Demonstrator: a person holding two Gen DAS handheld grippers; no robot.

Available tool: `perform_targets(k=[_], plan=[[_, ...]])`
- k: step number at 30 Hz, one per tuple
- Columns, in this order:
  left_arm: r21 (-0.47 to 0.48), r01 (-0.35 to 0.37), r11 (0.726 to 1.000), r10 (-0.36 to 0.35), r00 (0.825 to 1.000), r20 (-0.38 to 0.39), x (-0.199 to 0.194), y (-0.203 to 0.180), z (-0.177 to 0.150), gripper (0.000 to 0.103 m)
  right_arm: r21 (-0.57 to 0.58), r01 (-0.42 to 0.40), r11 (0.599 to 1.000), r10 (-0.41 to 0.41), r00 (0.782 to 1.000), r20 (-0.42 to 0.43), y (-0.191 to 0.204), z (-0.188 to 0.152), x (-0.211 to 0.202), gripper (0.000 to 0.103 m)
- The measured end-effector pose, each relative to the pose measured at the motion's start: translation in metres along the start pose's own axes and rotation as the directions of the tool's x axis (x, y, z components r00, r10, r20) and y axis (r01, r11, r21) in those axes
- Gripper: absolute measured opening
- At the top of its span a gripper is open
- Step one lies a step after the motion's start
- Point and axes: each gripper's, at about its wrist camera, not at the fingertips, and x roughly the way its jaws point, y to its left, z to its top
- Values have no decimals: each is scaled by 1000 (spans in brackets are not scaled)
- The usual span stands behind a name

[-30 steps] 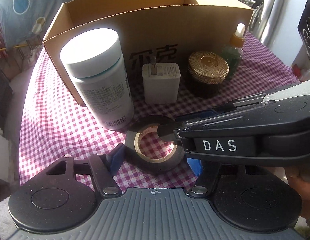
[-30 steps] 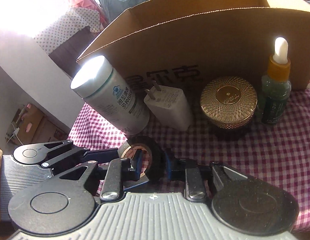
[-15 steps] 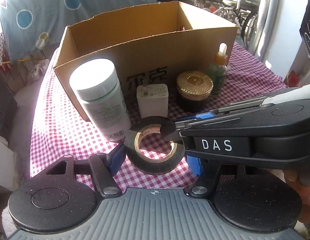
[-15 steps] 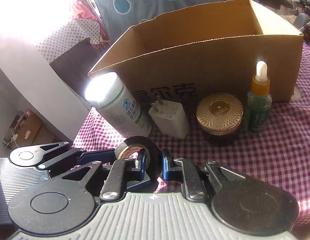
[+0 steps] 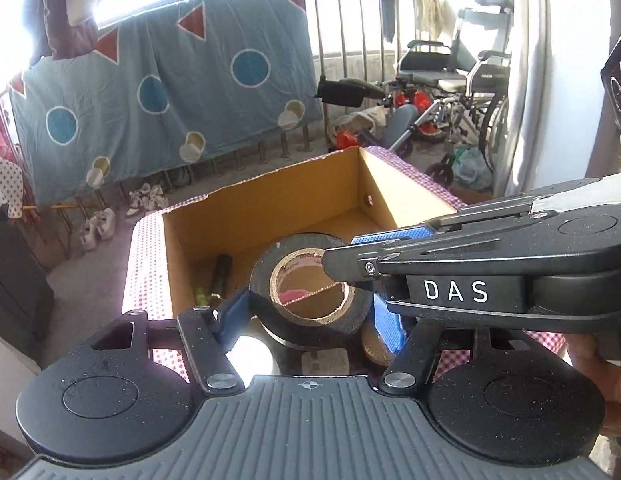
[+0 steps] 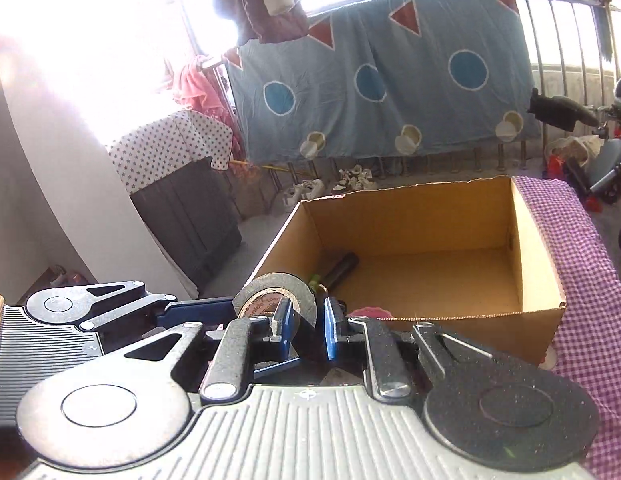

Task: Organize rigid objects
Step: 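Lift the black tape roll with the right gripper and lower it into the box, then open the right gripper to release the tape roll in the box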

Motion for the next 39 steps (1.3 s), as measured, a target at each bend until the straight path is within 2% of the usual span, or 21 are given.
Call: perform_targets(k=[3, 7, 9, 12, 15, 17, 22, 26, 29, 32, 36, 39], plan=[[-7, 23, 1000, -23, 999, -34, 19, 9, 27, 66, 24, -21, 999, 22, 999, -44, -20, 34, 21, 19], [-27, 58, 998, -61, 987, -150, 66, 26, 56, 66, 98, -41, 994, 56, 986, -158, -54, 66, 75, 19], [-42, 75, 996, -82, 974, -211, 90, 35, 64, 66, 141, -43, 989, 73, 972, -222, -71, 74, 105, 19], [-98, 95, 991, -122, 937, -327, 126, 52, 63, 66, 206, -39, 978, 103, 945, -311, -96, 77, 146, 19], [-101, 87, 991, -120, 911, -395, 150, 63, 57, 66, 262, -27, 965, 130, 914, -385, -117, 75, 187, 19], [-96, 73, 993, -107, 896, -432, 166, 65, 55, 66, 279, -17, 960, 141, 892, -430, -128, 74, 211, 19], [-96, 50, 994, -92, 857, -508, 198, 71, 50, 66, 290, 17, 957, 136, 856, -499, -139, 63, 249, 19], [-95, 31, 995, -77, 841, -535, 216, 73, 49, 66, 337, 41, 941, 151, 838, -525, -151, 57, 274, 20], [-87, 12, 996, -58, 834, -548, 225, 76, 45, 66, 359, 47, 932, 163, 831, -532, -157, 52, 287, 20], [-79, -12, 997, -33, 842, -538, 226, 77, 45, 67, 373, 55, 926, 168, 825, -540, -159, 49, 294, 21], [-98, -23, 995, -31, 856, -515, 218, 80, 50, 69, 362, 53, 931, 156, 837, -524, -157, 54, 291, 23], [-118, -26, 993, -35, 872, -488, 204, 81, 55, 71, 359, 37, 933, 151, 863, -482, -155, 62, 268, 23]])
